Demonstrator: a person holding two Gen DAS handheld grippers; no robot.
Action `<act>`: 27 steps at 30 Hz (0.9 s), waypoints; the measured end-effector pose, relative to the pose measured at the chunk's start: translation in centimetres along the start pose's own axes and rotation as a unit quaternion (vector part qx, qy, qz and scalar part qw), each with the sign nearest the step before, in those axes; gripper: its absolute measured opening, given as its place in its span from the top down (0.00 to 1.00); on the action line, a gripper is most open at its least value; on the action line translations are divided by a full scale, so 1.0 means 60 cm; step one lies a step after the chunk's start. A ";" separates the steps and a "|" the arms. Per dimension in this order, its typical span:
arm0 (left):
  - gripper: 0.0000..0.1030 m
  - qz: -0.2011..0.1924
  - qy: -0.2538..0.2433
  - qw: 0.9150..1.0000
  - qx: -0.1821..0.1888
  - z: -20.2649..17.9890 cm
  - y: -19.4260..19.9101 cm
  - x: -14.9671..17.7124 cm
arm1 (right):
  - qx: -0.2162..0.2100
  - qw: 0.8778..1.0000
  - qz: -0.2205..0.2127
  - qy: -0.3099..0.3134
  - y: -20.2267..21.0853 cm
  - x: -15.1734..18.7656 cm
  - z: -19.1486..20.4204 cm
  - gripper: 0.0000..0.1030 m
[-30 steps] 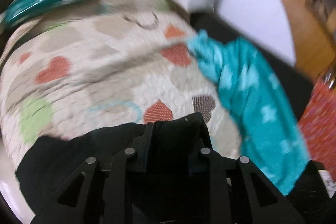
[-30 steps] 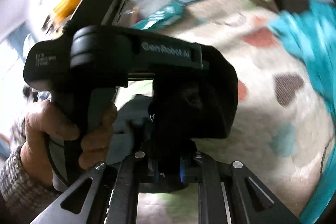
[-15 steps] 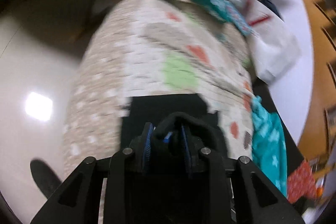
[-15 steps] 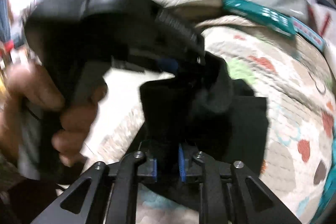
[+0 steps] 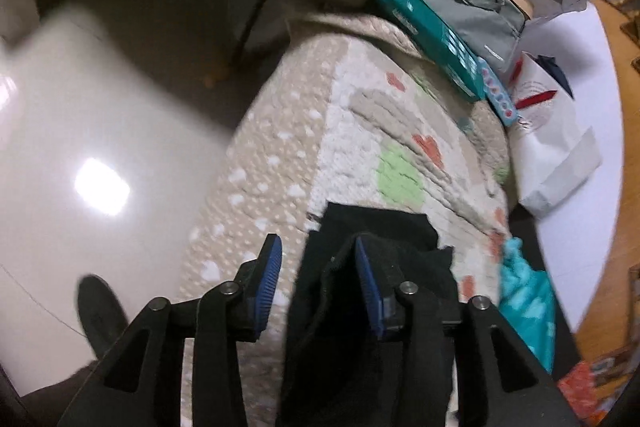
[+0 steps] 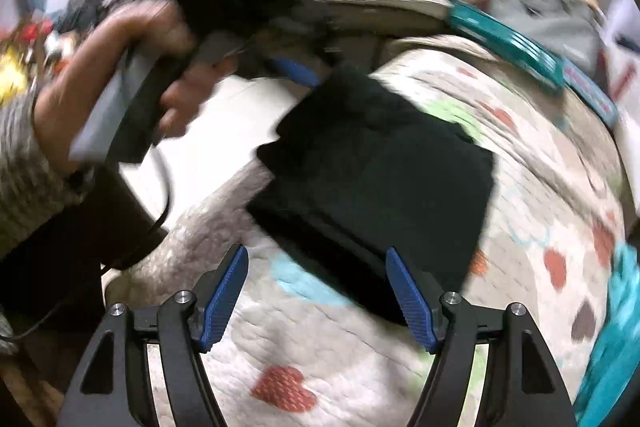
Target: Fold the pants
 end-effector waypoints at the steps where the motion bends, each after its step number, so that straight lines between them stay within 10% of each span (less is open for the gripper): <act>1: 0.61 -0.007 0.006 1.000 -0.015 0.006 0.002 0.000 | 0.003 1.000 -0.005 -0.024 0.010 -0.001 -0.019 0.26; 9: 0.61 -0.020 0.017 1.000 -0.012 0.022 0.019 0.021 | 0.033 0.986 -0.040 -0.158 0.013 -0.090 -0.174 0.31; 15: 0.60 0.053 -0.046 0.997 -0.027 -0.019 -0.033 0.117 | 0.040 0.968 0.066 -0.238 -0.119 -0.146 -0.277 0.43; 17: 0.52 0.064 -0.042 0.996 -0.037 -0.009 -0.043 0.132 | 0.031 0.963 0.104 -0.248 -0.159 -0.140 -0.289 0.57; 18: 0.48 0.066 -0.033 0.997 -0.035 -0.002 -0.045 0.133 | 0.018 0.958 0.119 -0.259 -0.179 -0.135 -0.295 0.79; 21: 0.35 0.086 0.017 0.996 -0.021 0.028 -0.050 0.129 | 0.020 0.954 0.125 -0.273 -0.197 -0.134 -0.313 0.86; 27: 0.35 0.076 0.063 0.995 -0.015 0.055 -0.036 0.107 | 0.166 0.950 0.113 -0.241 -0.186 -0.149 -0.375 0.99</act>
Point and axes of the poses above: each gripper's, at about its wrist camera, not at the fingertips, and y roughly against the way its jaws point, z to its left, x to its underside, the point moved 6 cm from there along -y, roughly the way its jaws point, and after that the axes turned 3 degrees about z, right-handed, at the moved point
